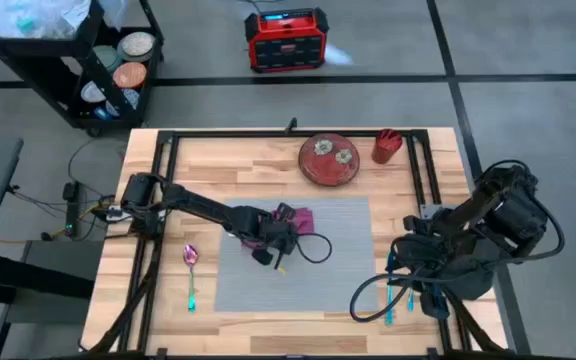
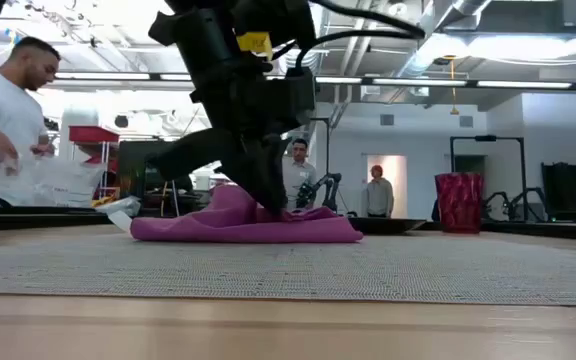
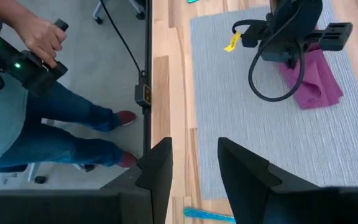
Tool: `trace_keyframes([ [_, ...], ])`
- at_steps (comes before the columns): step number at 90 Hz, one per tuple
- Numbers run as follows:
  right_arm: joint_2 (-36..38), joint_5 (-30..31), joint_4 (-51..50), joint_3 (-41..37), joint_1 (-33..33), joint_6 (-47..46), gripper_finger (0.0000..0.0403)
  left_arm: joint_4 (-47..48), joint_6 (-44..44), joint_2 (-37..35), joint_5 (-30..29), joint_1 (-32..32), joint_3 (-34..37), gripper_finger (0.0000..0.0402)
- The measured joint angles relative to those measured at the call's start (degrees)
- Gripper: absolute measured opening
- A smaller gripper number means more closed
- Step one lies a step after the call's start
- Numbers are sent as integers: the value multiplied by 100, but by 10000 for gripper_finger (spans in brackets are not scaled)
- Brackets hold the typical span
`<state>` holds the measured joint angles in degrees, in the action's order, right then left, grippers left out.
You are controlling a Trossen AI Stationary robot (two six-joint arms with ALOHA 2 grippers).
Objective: Set table place
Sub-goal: Fold the violet table napkin on the gray table mat
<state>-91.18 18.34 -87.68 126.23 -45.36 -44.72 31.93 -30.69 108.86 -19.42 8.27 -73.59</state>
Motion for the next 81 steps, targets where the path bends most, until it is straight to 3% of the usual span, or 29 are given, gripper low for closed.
trace_keyframes([
  [19, 0, 1, -3, 0, 0, 10, 115, 131, -242, 0, -17, -205, -239, 0],
  [53, 0, 1, 56, 0, 2, 12, 115, -50, 272, 0, 118, -953, -401, 0],
  [69, 0, -2, 87, 0, 2, 10, 115, -141, 293, 0, 755, -1257, -401, 3],
  [81, 0, -18, 92, 0, 2, 10, 115, -119, 119, 0, 911, -1263, -475, 20],
])
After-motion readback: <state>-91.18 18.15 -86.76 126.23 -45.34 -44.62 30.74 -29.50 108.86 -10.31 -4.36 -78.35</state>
